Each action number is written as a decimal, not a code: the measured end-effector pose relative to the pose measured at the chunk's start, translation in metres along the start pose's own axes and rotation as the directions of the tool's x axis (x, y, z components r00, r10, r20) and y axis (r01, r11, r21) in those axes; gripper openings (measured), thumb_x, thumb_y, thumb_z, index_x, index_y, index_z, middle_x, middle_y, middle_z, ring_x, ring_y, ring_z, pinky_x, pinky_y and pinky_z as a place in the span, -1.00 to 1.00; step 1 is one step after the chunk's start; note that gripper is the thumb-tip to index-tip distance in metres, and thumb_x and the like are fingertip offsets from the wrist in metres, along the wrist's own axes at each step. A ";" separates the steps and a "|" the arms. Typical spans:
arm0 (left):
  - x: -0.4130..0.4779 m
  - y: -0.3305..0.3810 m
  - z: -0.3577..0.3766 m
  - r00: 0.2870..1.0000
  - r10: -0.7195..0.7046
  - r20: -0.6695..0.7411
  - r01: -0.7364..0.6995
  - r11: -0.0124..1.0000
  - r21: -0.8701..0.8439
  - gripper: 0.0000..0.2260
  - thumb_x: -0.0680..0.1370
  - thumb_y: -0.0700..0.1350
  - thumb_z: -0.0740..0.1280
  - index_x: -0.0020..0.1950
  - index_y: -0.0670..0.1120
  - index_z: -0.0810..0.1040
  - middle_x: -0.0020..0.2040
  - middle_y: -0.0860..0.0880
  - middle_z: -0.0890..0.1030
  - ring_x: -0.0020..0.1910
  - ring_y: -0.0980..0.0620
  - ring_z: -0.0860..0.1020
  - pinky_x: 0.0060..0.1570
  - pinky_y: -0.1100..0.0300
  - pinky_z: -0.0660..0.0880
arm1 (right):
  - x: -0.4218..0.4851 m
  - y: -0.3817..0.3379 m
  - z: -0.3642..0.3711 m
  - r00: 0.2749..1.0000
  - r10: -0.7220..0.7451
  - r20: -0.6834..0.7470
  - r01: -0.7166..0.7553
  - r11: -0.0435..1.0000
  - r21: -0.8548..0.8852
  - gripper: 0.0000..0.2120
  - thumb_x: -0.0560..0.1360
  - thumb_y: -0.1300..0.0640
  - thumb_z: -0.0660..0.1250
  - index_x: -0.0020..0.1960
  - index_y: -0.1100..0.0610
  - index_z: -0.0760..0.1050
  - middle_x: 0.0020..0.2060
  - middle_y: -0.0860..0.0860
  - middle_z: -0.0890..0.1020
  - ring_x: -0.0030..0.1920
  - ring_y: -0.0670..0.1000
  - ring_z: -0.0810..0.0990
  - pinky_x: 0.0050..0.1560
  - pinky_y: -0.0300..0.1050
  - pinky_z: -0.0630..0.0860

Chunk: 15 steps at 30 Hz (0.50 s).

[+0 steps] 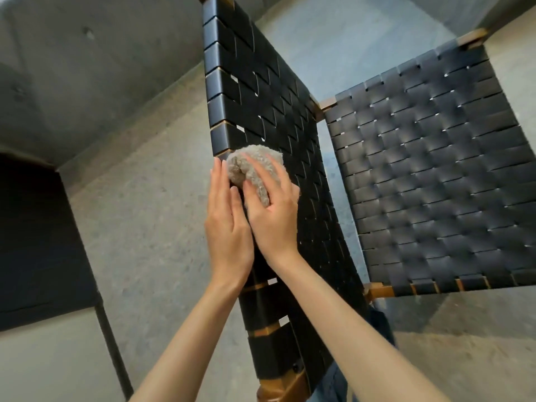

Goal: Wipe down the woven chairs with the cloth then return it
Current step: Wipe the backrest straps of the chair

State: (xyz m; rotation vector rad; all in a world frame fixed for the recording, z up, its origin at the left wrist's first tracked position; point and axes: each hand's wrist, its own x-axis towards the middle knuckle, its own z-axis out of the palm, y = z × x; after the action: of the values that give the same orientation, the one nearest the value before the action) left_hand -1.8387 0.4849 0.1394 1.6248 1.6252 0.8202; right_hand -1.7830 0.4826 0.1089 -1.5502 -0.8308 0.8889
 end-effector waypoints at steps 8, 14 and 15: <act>0.012 0.001 -0.005 0.999 0.007 0.042 -0.008 0.999 0.040 -0.56 0.67 -0.16 0.05 0.54 -0.03 0.06 0.54 0.08 0.15 0.47 0.29 0.11 0.43 0.39 0.08 | 0.040 0.016 0.012 0.999 -0.039 -0.016 0.037 0.991 -0.132 -0.65 0.58 0.04 0.23 0.36 -0.08 0.44 0.41 -0.05 0.33 0.24 -0.02 0.25 0.23 0.05 0.44; 0.064 0.008 -0.004 0.987 0.117 0.108 -0.147 0.932 0.332 -0.51 0.66 -0.18 0.10 0.55 -0.04 0.02 0.56 0.07 -0.02 0.53 0.18 -0.09 0.42 0.46 -0.12 | 0.063 0.093 -0.008 0.994 0.101 -0.045 -0.108 0.972 -0.209 -0.63 0.60 0.05 0.22 0.40 -0.04 0.39 0.43 -0.03 0.29 0.28 0.02 0.24 0.20 -0.10 0.38; 0.072 0.010 -0.001 0.987 0.117 0.113 -0.152 0.913 0.379 -0.51 0.66 -0.18 0.10 0.55 -0.05 0.02 0.57 0.05 -0.04 0.53 0.16 -0.11 0.40 0.48 -0.14 | 0.069 0.107 -0.011 0.990 0.128 -0.056 -0.137 0.968 -0.212 -0.63 0.60 0.05 0.22 0.40 -0.05 0.39 0.43 -0.02 0.30 0.28 0.03 0.25 0.18 -0.11 0.37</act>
State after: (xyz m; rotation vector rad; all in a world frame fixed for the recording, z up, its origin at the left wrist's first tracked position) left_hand -1.8319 0.5573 0.1458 2.0361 1.7029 0.5023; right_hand -1.7359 0.5223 -0.0026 -1.8250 -0.8218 0.8822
